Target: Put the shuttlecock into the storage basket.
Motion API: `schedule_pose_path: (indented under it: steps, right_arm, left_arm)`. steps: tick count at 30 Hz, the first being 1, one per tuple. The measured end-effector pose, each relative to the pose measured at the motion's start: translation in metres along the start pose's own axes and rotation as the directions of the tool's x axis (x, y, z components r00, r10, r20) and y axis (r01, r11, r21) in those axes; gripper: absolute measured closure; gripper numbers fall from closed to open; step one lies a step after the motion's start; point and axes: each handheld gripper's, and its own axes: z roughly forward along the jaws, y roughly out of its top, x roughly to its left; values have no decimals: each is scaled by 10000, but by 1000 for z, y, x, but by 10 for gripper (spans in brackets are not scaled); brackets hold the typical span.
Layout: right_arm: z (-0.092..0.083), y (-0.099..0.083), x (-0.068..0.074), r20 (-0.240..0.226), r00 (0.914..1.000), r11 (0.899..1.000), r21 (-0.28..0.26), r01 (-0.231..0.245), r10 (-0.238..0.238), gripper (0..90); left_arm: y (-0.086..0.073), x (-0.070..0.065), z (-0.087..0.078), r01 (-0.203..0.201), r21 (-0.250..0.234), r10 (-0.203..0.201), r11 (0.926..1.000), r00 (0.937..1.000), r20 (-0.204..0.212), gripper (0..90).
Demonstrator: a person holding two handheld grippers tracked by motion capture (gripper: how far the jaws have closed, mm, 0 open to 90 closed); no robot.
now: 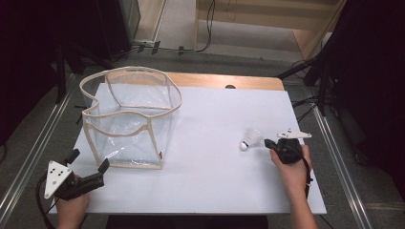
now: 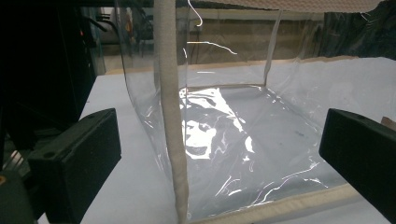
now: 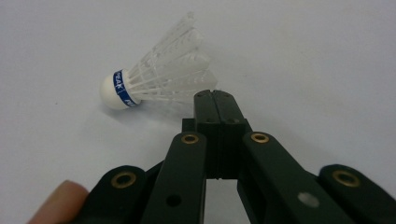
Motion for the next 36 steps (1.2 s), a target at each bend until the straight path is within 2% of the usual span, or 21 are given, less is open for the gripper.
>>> schedule_pose_path:
  steps: [5, 17, 31, 36]
  right_arm:
    - [8, 4, 1, -16, 10000, 9998, 171, -29, 30, 880]
    - [23, 23, 7, -172, 9998, 9998, 125, 123, -121, 880]
    - [42, 45, 23, -454, 9966, 9973, 223, 701, -691, 880]
    - [49, 54, 33, -644, 9936, 9953, 206, 942, -927, 880]
  left_arm:
    - [0, -1, 0, -50, 23, 50, 10000, 10000, 0, 0]
    - [0, -2, 1, -163, 66, 163, 9998, 9999, -43, 0]
    - [0, -2, 1, -215, 92, 215, 9997, 9998, -8, 0]
    - [0, -2, 2, -218, 106, 218, 9997, 9998, 12, 0]
